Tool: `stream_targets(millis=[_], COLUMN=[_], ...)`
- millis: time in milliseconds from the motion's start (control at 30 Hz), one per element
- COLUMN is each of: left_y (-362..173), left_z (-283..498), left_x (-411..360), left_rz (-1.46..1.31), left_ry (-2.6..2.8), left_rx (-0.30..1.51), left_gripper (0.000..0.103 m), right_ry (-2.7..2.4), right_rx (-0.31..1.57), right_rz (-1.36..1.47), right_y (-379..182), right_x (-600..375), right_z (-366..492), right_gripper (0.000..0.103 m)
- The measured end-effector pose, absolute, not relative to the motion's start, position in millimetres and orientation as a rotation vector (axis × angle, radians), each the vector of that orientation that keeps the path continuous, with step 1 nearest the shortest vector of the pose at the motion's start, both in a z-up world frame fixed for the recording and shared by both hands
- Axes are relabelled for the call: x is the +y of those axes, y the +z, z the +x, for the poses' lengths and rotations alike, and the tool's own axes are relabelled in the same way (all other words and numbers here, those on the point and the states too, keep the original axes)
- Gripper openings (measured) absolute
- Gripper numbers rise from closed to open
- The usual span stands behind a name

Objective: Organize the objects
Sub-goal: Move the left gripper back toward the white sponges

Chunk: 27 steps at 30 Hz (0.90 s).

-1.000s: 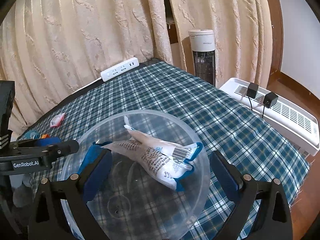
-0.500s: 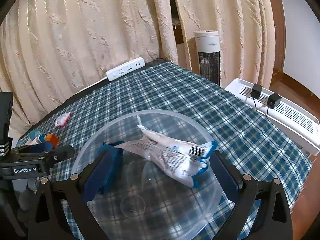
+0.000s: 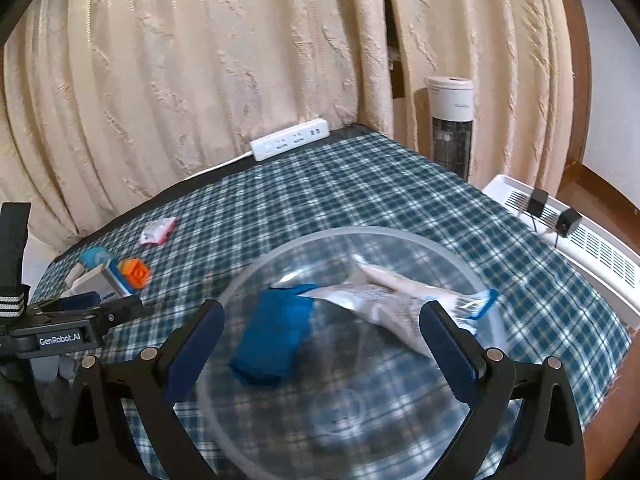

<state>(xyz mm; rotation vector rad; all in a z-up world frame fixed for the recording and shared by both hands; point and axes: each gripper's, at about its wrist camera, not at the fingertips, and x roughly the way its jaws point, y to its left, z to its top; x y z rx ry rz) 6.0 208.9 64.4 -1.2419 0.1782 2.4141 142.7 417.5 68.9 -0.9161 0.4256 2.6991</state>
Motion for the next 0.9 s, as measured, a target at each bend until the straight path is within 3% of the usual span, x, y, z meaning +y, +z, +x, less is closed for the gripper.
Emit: stream_targets(millis=[900], left_y=[59.1], left_z=[-22.9], left_x=[28.3], left_rz=[-1.322], left_ry=[2.728], left_rx=[-0.023], left_gripper=[0.103], right_ry=[2.86], right_rx=[0.423], right_rz=[-1.051], right_y=[70.3], right_x=[300.2], right_z=[83.9], right_gripper=[0.099])
